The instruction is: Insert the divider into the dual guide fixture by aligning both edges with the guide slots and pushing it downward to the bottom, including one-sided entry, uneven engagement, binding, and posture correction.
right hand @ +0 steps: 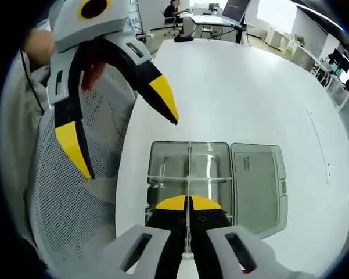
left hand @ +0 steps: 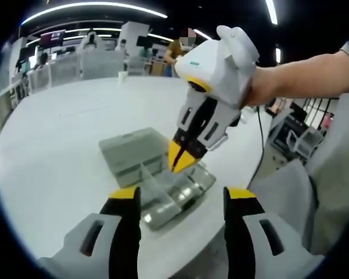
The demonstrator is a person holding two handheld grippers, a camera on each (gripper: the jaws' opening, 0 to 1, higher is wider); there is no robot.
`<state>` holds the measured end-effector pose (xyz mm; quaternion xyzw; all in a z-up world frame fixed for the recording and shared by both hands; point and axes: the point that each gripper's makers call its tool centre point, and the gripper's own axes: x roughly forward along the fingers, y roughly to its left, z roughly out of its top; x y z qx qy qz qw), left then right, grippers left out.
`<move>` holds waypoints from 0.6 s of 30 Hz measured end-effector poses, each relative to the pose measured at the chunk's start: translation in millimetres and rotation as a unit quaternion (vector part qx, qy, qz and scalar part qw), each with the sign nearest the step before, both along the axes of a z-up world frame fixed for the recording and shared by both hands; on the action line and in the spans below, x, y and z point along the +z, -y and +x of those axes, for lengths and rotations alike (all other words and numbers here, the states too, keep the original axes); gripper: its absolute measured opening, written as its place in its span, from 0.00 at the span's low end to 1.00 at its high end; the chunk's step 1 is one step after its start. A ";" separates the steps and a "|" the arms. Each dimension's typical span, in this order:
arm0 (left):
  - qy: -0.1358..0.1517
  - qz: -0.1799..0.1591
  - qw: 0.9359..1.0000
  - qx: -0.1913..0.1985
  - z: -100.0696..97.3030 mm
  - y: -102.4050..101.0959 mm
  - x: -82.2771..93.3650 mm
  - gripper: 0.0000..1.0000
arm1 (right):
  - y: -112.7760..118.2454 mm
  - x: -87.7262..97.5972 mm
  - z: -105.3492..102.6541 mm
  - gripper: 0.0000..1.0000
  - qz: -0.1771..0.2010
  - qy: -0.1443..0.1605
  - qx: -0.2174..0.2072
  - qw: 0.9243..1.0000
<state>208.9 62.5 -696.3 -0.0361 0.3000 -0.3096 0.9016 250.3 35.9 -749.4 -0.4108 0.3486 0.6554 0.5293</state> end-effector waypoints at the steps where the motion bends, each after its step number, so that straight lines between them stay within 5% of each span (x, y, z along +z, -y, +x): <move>1: 0.000 0.000 1.000 0.000 0.0 -0.1 -0.1 0.56 | -0.1 -0.2 0.0 0.00 0.000 -0.001 -0.001 1.000; 18: -0.001 -0.001 1.000 0.001 0.8 -1.2 -0.9 0.56 | -2.8 -8.3 -0.8 0.00 -0.016 0.005 0.011 1.000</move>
